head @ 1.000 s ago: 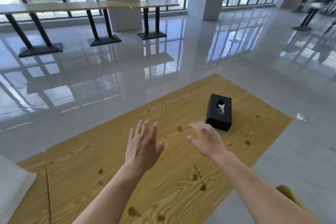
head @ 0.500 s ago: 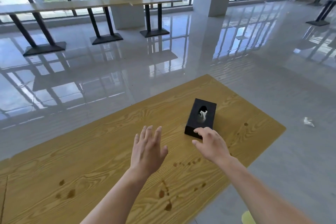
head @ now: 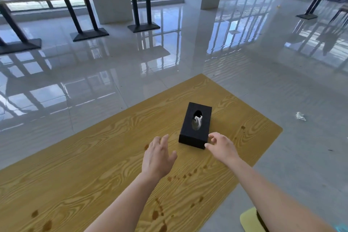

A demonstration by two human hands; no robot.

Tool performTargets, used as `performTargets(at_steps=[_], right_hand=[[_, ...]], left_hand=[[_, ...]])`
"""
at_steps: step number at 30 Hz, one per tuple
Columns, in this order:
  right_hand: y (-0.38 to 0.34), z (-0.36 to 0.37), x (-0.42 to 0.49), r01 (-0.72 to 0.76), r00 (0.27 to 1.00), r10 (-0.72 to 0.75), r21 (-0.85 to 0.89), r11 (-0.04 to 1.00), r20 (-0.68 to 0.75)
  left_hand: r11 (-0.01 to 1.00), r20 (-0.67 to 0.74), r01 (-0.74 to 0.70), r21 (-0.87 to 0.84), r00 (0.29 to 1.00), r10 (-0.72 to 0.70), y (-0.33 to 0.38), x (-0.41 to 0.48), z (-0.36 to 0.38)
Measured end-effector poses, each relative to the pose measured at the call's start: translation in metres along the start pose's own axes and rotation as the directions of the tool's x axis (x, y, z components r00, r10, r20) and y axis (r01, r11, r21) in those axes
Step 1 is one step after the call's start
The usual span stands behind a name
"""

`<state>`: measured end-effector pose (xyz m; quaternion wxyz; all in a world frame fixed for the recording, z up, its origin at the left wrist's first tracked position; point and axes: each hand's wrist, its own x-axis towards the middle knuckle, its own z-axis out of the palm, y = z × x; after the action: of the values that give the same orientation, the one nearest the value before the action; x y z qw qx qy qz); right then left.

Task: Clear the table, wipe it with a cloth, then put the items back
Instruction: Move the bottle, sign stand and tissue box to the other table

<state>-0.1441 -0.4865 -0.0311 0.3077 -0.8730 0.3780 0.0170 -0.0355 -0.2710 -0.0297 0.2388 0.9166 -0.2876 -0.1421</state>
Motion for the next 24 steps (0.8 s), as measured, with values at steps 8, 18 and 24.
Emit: performTargets(at_steps=[8, 18, 24], right_hand=[[0.016, -0.018, 0.107, -0.026, 0.999, 0.022, 0.094, 0.995, 0.038], [0.021, -0.02, 0.207, -0.017, 0.979, -0.02, 0.183, 0.983, 0.202], [0.025, -0.007, 0.226, -0.073, 0.965, 0.018, 0.205, 0.976, 0.261]], left_hand=[[0.933, 0.109, 0.26, -0.25, 0.965, -0.24, 0.039, 0.065, 0.043], [0.636, 0.19, 0.545, -0.546, 0.82, -0.54, 0.057, 0.12, 0.088], [0.426, 0.3, 0.614, -0.664, 0.741, -0.601, 0.057, 0.128, 0.096]])
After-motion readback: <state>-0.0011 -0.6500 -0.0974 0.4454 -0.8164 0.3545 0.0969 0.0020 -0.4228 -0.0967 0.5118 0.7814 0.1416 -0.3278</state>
